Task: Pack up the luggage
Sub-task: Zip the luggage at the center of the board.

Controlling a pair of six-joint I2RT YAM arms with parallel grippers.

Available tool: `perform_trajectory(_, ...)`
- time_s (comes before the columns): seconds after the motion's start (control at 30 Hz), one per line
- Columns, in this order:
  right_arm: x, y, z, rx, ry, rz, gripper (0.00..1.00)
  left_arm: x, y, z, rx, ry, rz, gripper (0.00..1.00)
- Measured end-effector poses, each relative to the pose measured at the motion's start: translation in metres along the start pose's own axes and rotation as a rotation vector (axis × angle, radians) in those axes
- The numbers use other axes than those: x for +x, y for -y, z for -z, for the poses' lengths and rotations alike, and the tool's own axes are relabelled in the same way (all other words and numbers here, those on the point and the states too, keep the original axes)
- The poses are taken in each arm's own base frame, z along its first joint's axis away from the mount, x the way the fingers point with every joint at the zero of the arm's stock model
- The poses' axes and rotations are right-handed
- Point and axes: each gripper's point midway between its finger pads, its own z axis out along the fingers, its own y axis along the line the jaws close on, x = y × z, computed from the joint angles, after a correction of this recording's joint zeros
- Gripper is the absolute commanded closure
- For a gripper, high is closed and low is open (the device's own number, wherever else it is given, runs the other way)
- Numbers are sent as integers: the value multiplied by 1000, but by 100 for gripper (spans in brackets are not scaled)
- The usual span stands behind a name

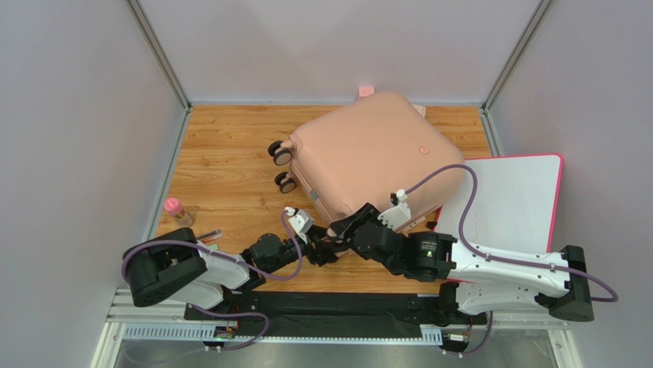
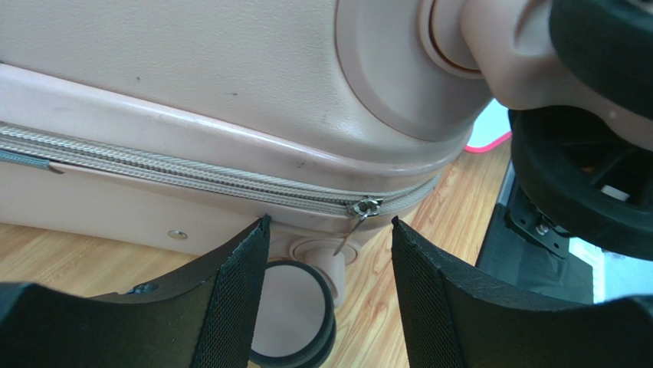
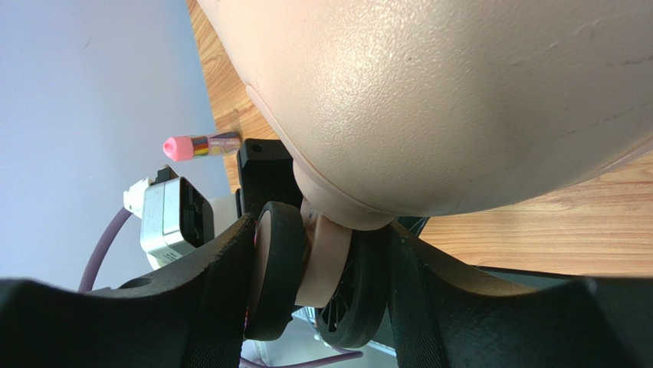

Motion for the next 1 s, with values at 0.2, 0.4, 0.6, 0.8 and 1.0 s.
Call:
perform_trajectory(0.2, 0, 0, 0, 0, 1, 0, 100, 3, -4, -3, -22, 3, 10, 47)
perform_trajectory(0.4, -3, 0, 1, -1, 11, 0, 100, 6, -4, -5, -24, -5, 30, 64)
perform_trajectory(0.6, -3, 1, 1, -1, 12, -3, 100, 6, -1, -5, -16, -5, 44, 72)
perform_trajectory(0.8, -3, 1, 1, -2, 15, -5, 100, 7, 6, -5, 5, -12, 49, 99)
perform_trajectory(1.0, -3, 1, 1, -4, 18, -5, 100, 8, 11, -5, 22, -15, 66, 100)
